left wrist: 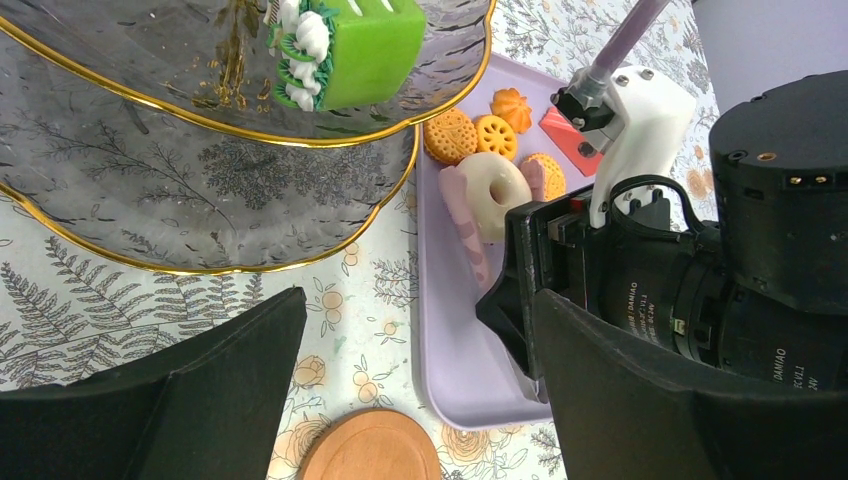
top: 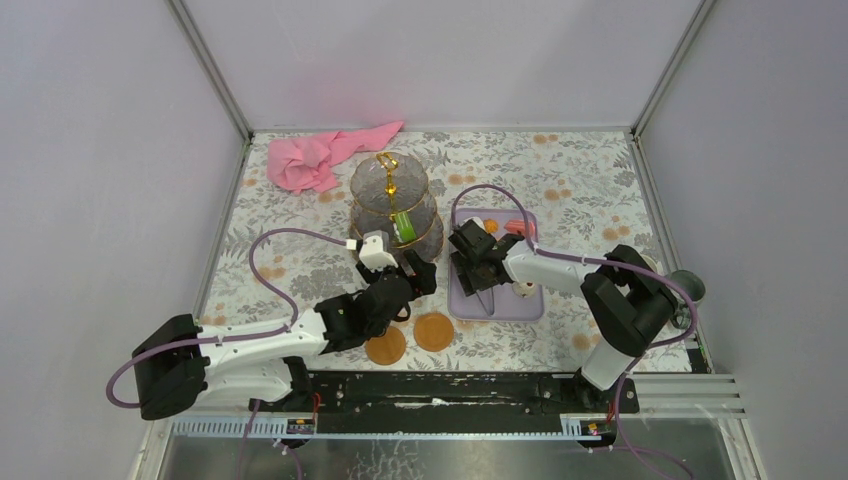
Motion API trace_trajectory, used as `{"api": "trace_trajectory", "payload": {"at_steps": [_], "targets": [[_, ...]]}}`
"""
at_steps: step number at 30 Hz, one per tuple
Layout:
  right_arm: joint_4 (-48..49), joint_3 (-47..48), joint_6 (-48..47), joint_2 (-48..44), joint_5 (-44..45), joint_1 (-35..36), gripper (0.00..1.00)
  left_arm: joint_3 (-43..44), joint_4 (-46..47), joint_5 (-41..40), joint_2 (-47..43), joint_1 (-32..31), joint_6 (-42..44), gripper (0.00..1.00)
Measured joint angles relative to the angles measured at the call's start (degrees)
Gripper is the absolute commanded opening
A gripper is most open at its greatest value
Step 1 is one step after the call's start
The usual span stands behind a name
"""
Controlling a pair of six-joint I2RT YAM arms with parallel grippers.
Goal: Serve the afternoon tea
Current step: Pick up the desert from the tray.
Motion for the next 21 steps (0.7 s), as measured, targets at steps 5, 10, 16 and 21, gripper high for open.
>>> {"api": "trace_trajectory", "payload": {"at_steps": [5,10,16,21], "targets": [[-0.9,1.1,-0.4,0.8,-0.1,0.0,0.76,0.0,0.0,0.0,0.0,0.0,-0.1,0.91],[-1.0,1.9,-0.5,1.4,-0.1,0.0,0.76,0.0,0.0,0.0,0.0,0.0,-0.2,0.91],[-0.9,1.9,-0.5,1.6,-0.2,0.0,0.75,0.0,0.0,0.0,-0.2,0.0,-0.3,0.91],[-0.7,1.9,-0.3,1.6,-0.2,-0.1,0.76,0.0,0.0,0.0,-0.2,0.0,-0.5,0.91]]}}
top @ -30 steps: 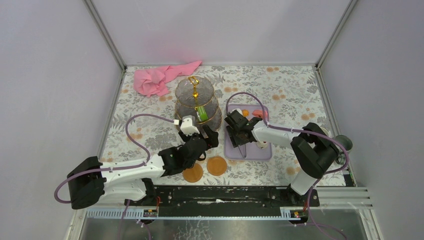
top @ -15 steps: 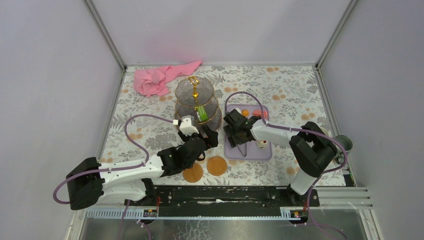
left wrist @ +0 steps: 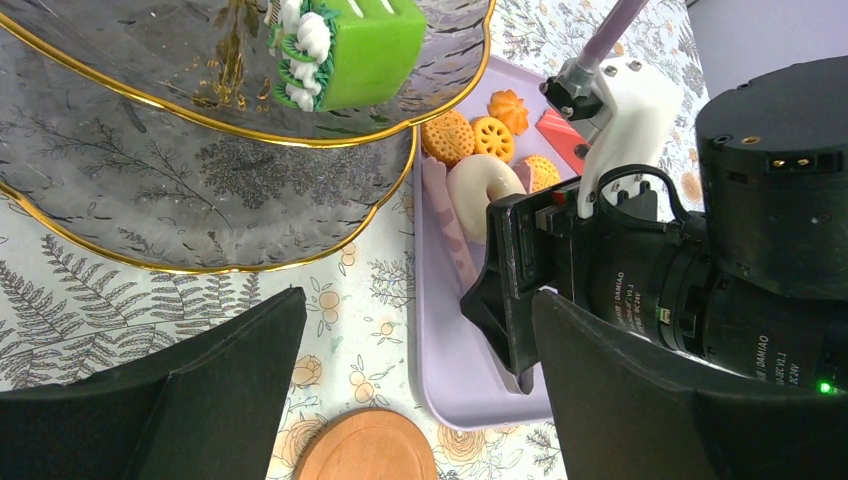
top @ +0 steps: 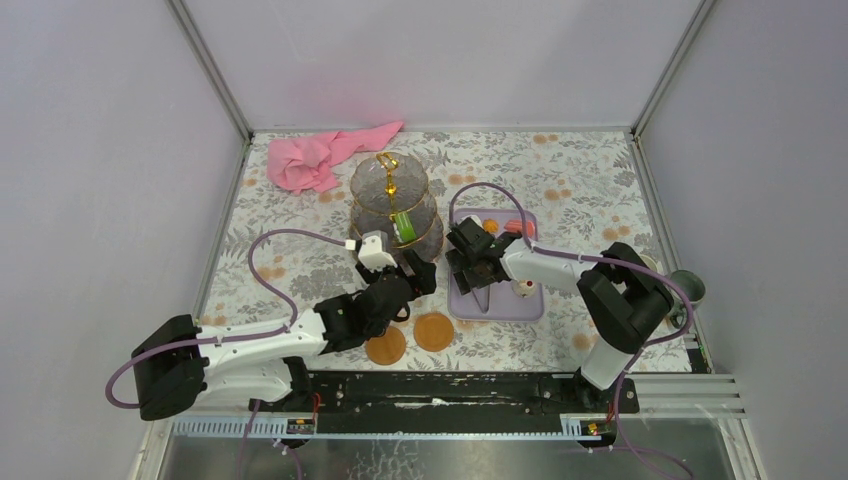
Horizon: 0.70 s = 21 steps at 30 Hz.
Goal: Serve the afternoon tea
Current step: Pick up the desert from the tray.
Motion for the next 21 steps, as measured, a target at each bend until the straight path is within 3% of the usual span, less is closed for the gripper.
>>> {"api": "trace_trajectory", "payload": {"at_steps": [12,21], "targets": [[8.5,-4.8,2.6,-2.1,-3.5,-2.2,0.79,-0.9,0.0,0.0,-0.7,0.0,-0.6,0.91],[10.0,-5.2,4.5,-1.9,-3.5,-2.2,0.69,-1.0,-0.2,0.0,-1.3,0.0,-0.7,0.91]]}}
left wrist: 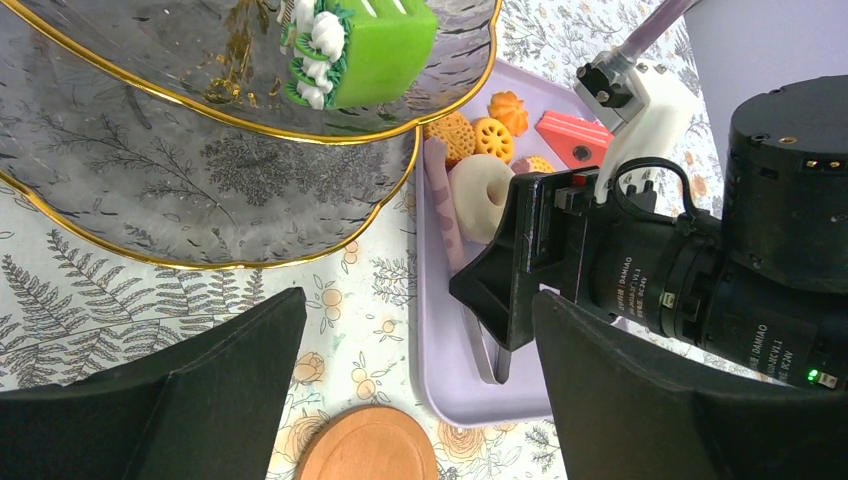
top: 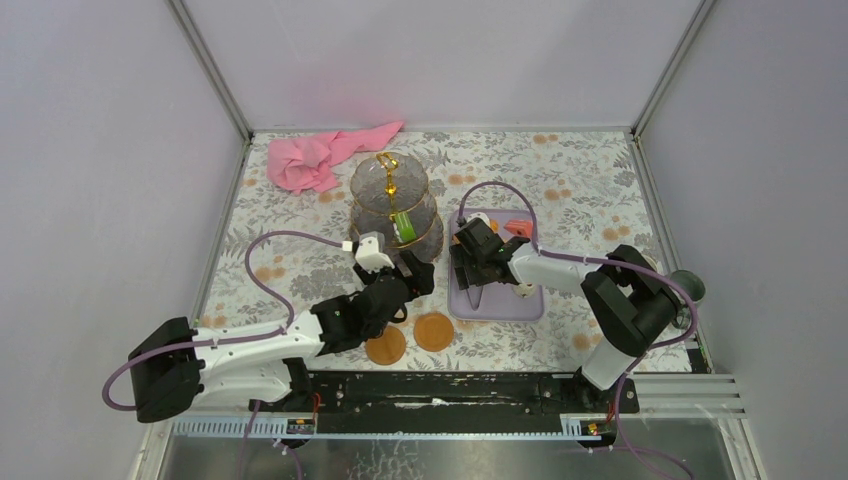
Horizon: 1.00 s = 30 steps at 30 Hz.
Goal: Serve the afternoon tea
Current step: Pick up the desert from the tray.
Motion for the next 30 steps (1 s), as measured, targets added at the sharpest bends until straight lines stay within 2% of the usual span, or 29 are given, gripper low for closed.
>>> {"api": "trace_trajectory", "payload": {"at_steps": [10,30], "targets": [[0.4,0.3,1.6,0.4,0.9,0.0,0.50,0.0,-0.3,0.0,-1.3,0.0,-0.3,0.91],[-15.1,-0.1,2.7,-8.2,1.6,0.2,0.44,0.4,-2.1,-3.0,-5.3,0.0,2.4,0.91]]}}
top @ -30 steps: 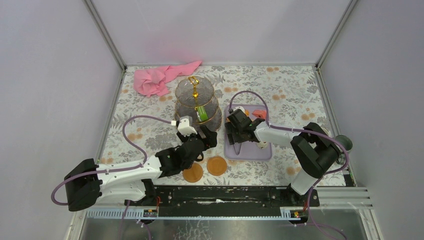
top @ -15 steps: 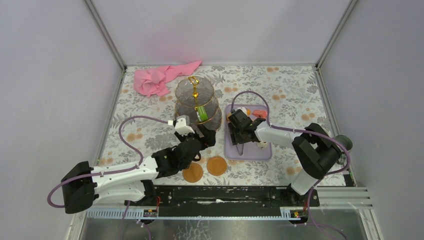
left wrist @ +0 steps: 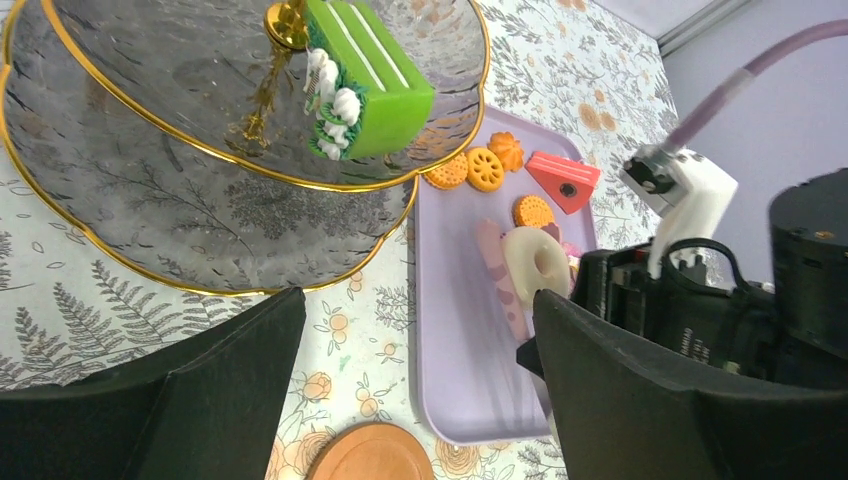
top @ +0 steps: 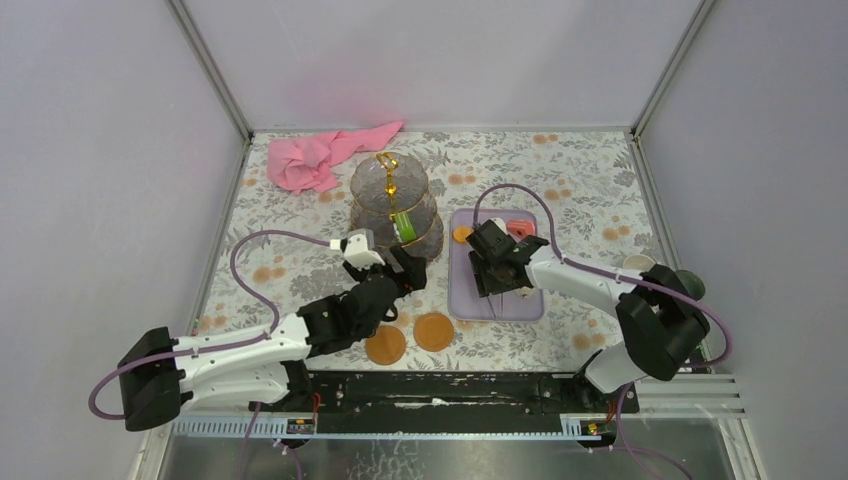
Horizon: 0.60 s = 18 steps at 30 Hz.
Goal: Serve the afternoon tea
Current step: Pick up the desert from the tray.
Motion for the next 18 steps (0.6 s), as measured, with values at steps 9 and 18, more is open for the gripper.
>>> {"api": "trace_trajectory", "payload": {"at_steps": [9,18], "targets": [[-3.8,0.3,-0.1,-4.8,0.0,2.4,0.43,0.2,-2.0,-2.4,-2.8,0.0,1.6,0.92],[-6.0,5.3,-0.2,-4.8,0.0,6.8,0.43,1.2,-3.1,-4.3,-5.7,0.0,2.6,0.92]]}}
